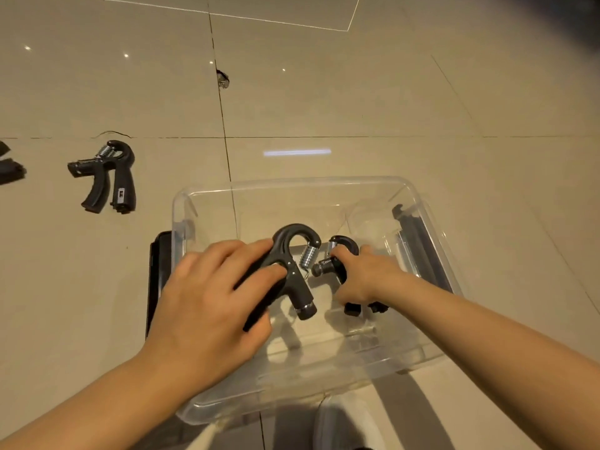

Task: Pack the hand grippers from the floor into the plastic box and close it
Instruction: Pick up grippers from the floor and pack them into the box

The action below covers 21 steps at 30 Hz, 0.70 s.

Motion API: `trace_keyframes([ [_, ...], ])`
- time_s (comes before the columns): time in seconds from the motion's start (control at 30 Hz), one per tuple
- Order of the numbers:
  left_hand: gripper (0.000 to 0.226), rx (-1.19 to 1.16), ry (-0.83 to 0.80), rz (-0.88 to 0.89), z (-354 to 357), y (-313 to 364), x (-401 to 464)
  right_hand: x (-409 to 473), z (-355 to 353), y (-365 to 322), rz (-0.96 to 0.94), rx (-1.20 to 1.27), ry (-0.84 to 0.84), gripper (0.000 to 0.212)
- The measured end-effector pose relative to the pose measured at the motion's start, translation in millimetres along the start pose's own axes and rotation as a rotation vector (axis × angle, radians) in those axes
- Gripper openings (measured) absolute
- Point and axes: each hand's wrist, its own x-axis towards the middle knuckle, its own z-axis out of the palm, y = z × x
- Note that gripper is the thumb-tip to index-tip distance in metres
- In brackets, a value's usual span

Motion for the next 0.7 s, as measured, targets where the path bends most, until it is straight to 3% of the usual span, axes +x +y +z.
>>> trace_keyframes([
  [0.23, 0.04, -0.023, -0.075, -0.006, 5.6, -2.1, 3.0, 25.7, 20.9, -5.6, 0.064, -0.163, 0.111, 0.067],
  [0.4, 0.039, -0.019, -0.176, -0.017, 6.1, -2.4, 2.4, 29.7, 20.6, -2.0, -0.002, -0.343, 0.141, 0.058],
  [0.7, 0.039, -0.012, -0.223, -0.026, 5.1, -1.1, 3.3, 30.0, 16.1, 4.7, -0.056, -0.285, 0.151, 0.048],
])
